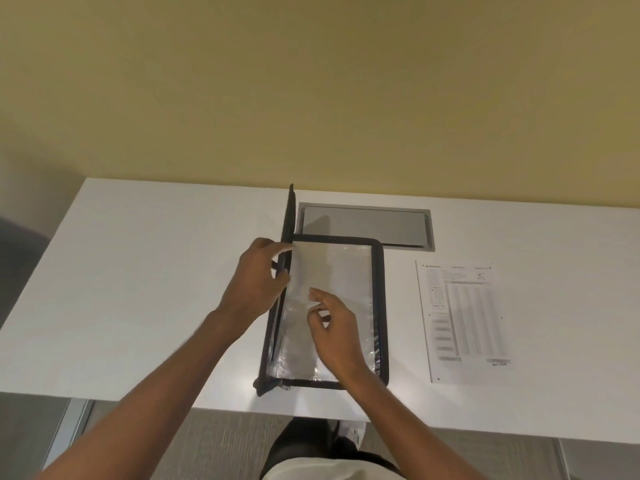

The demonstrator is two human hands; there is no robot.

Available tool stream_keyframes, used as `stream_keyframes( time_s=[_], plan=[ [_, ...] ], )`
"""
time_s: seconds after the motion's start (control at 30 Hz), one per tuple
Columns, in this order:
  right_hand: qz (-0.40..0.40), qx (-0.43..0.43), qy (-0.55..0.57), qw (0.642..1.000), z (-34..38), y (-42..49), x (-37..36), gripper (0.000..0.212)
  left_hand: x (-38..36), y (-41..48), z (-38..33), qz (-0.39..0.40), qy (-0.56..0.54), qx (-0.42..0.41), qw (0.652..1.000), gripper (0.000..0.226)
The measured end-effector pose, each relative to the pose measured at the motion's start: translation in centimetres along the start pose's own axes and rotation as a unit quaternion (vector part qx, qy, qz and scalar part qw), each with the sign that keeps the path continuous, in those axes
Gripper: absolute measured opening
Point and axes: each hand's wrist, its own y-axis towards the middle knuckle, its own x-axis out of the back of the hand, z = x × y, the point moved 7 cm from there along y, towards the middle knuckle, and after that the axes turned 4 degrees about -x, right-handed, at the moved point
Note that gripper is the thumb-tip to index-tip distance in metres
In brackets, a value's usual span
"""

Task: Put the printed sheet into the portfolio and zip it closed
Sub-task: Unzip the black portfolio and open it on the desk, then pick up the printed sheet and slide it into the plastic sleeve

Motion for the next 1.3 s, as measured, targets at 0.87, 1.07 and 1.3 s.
stream_keyframes(
  time_s=[0.87,1.07,1.3],
  plan=[
    [0.085,-0.056,-0.494,0.864,-12.9,7.9,-2.5,0.086,1.8,-1.8,26.8,0.075,0.207,0.236,0.946,0.079],
    [0.082,-0.056,-0.479,0.872,-12.7,7.8,-2.2,0.083,-0.6,-2.3,28.4,0.093,0.158,0.28,0.942,0.067],
    [0.086,-0.054,-0.456,0.884,-12.8,7.4,-1.8,0.087,-1.3,-2.0,28.7,0.095,0.173,0.291,0.936,0.058]
  ],
)
